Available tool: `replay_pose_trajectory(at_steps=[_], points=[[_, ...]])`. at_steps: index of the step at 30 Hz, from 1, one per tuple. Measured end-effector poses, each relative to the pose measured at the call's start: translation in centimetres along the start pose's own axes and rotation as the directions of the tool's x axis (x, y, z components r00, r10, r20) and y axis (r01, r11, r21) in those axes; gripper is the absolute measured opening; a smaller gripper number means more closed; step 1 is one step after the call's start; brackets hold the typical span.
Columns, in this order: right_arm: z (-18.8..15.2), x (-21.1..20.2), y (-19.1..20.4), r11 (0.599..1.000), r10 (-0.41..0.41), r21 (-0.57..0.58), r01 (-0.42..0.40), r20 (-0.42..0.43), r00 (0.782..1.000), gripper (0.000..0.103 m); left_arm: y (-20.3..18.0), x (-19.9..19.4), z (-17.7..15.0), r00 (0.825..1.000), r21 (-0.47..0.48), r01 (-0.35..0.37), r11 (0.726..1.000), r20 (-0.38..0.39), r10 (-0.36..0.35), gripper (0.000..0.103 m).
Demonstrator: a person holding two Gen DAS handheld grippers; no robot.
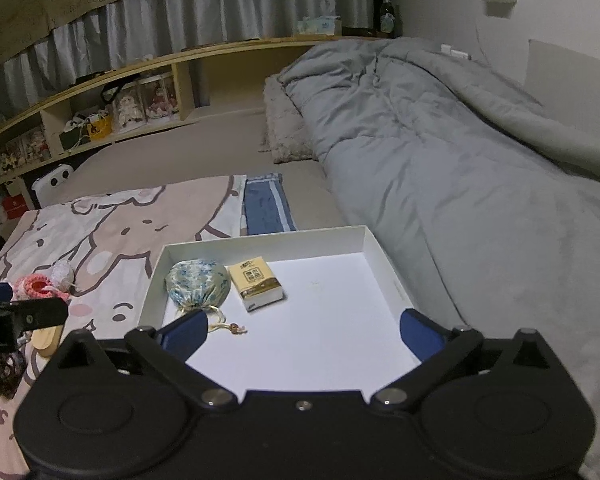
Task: Organize objects
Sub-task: 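Withdraw both open tools from the box back toward the remaining items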
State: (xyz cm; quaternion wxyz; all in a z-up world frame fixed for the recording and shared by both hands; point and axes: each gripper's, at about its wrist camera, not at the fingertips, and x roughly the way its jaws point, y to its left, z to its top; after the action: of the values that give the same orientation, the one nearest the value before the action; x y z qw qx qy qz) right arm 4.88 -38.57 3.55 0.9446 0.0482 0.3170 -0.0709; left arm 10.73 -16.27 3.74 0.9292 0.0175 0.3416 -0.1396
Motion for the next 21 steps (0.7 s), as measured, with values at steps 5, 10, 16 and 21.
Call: replay_pose_trajectory(at_steps=[5, 10, 16, 21], points=[[-0.2, -0.3, 0.4, 1.0, -0.012, -0.003, 0.012, -0.006, 1.0, 0.103, 0.6, -0.7, -0.5, 1.0, -0.006, -0.001, 1.0, 0.02, 0.001, 0.103], [-0.3, 0.1, 1.2, 1.0, -0.017, 0.008, 0.017, -0.007, 1.0, 0.103, 2.4, -1.3, -1.0, 0.999, -0.026, -0.03, 0.999, 0.033, 0.031, 0.103], [-0.2, 1.0, 3.6, 0.999, 0.037, 0.0, -0.037, -0.007, 0.999, 0.103, 6.0, -2.2, -1.3, 0.994, -0.075, -0.101, 0.992, 0.043, 0.105, 0.103], [0.1, 2.1, 6.7, 0.998, 0.062, -0.032, -0.062, -0.011, 0.998, 0.103, 9.4, -3.0, -1.6, 0.986, -0.095, -0.157, 0.983, 0.041, 0.161, 0.103]])
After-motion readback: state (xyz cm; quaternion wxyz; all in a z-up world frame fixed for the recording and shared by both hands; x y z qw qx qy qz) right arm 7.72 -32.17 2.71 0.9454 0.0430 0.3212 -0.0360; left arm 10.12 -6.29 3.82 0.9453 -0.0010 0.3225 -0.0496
